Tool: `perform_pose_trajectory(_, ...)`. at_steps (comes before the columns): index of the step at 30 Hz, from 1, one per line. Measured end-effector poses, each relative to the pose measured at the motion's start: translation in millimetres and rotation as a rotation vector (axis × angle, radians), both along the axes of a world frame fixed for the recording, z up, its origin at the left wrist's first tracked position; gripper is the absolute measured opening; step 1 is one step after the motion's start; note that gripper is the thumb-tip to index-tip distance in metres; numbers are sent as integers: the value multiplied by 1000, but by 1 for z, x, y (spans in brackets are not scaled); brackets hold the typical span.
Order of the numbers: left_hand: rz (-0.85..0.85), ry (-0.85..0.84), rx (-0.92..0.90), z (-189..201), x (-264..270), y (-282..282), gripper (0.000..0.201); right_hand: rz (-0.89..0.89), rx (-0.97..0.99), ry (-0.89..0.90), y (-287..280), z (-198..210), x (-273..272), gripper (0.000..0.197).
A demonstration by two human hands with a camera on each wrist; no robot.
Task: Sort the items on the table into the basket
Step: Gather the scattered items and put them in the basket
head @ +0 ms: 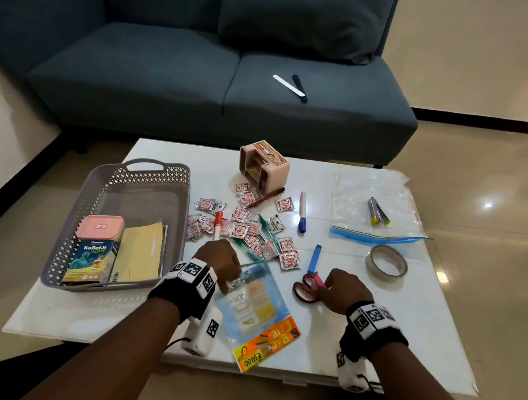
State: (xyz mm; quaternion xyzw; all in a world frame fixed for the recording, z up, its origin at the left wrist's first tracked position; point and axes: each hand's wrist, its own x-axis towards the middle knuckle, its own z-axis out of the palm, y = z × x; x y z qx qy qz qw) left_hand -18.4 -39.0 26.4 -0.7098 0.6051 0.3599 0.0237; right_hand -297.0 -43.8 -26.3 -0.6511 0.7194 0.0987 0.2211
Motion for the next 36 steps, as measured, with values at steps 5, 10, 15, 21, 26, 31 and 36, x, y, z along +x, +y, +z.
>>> perform_pose_trajectory(5,13,123,10,17,-5,-2,14,-39,-55,27,2,-3,4,28)
perform_pose_trajectory(10,8,140,27,27,1,-7,18,-216,-390,-425,3,23,8,18)
perform_pose_trajectory(15,3,191,90,36,1,-12,9,163,-407,-903,17,85,52,27)
perform_pose_trajectory(21,-53,272,149,52,-5,-10,6,673,-332,-307,30,92,88,40)
perform_pose_trajectory(26,-116,306,219,70,-2,-15,13,667,-430,-131,34,89,98,46)
perform_pose_trajectory(31,-148,276,180,76,1,-18,16,735,-565,-150,37,97,102,30)
perform_pose_trajectory(36,-129,274,143,77,3,-17,10,761,-632,-244,35,95,102,24)
